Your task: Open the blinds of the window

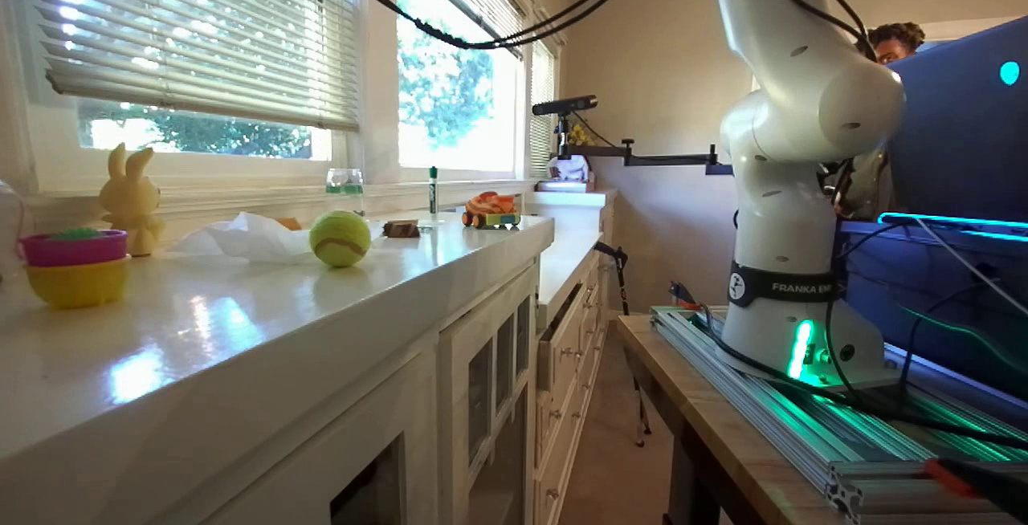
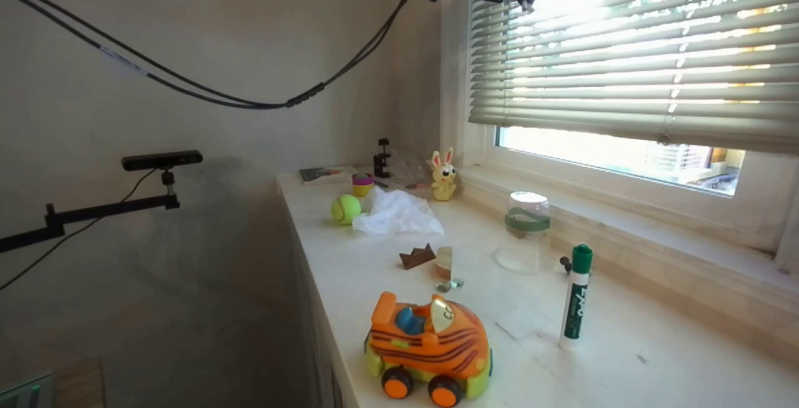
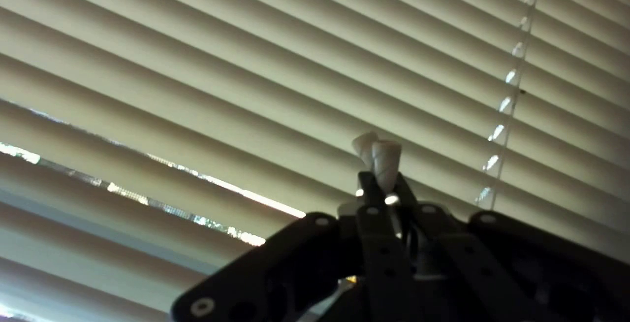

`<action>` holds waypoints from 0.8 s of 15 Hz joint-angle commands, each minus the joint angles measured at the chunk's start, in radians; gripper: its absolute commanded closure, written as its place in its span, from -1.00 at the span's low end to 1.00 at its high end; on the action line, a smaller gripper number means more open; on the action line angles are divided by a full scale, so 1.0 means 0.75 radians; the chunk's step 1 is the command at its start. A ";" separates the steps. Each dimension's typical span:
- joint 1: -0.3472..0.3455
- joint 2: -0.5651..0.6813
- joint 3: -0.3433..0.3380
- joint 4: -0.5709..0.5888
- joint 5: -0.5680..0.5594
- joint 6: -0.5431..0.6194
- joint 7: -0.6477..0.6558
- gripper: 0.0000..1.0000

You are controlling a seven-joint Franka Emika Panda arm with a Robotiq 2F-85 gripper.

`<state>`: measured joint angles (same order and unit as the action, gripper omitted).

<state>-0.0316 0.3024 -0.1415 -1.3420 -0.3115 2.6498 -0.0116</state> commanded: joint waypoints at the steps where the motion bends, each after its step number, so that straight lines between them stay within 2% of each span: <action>1: 0.017 -0.064 -0.032 -0.144 -0.052 -0.046 0.047 0.92; 9: 0.014 -0.080 -0.072 -0.258 -0.022 -0.125 0.084 0.92; 12: -0.012 -0.116 -0.006 -0.303 0.072 -0.255 0.022 0.92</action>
<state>-0.0311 0.2763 -0.1809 -1.4806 -0.3037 2.5541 0.0201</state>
